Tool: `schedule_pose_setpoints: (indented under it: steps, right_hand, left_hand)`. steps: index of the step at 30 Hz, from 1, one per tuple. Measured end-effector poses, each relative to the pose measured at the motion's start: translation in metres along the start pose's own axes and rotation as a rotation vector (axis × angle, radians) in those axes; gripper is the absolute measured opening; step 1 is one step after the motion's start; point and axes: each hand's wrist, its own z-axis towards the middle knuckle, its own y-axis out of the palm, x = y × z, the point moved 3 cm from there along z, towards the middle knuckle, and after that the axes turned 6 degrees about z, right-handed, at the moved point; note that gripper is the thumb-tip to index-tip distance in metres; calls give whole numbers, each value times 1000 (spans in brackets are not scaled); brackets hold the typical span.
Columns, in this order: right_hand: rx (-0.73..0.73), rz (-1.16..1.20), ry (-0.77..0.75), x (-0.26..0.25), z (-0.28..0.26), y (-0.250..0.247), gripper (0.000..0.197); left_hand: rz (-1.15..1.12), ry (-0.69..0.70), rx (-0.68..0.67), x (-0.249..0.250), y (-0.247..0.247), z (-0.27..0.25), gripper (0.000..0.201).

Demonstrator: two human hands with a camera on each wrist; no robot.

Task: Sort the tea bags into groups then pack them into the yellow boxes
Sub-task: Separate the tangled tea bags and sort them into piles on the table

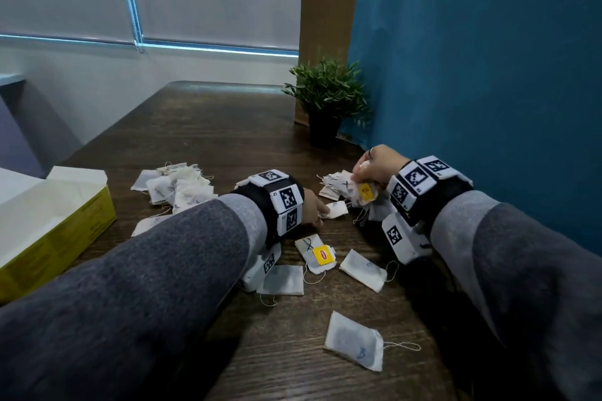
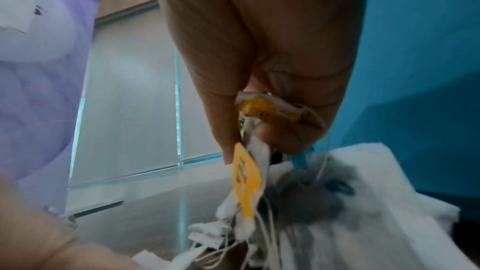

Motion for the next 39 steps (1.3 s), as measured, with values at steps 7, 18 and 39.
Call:
schedule_pose_setpoints:
  steps: [7, 18, 39]
  right_hand:
    - [-64, -66, 39, -1, -6, -3, 52]
    - [-494, -166, -84, -26, -70, 8, 24]
    - [-464, 495, -158, -16, -93, 26, 16]
  left_hand:
    - [61, -50, 33, -4, -6, -9, 53]
    - [-198, 22, -18, -8, -5, -46, 48]
    - [-781, -16, 204, -37, -7, -80, 24]
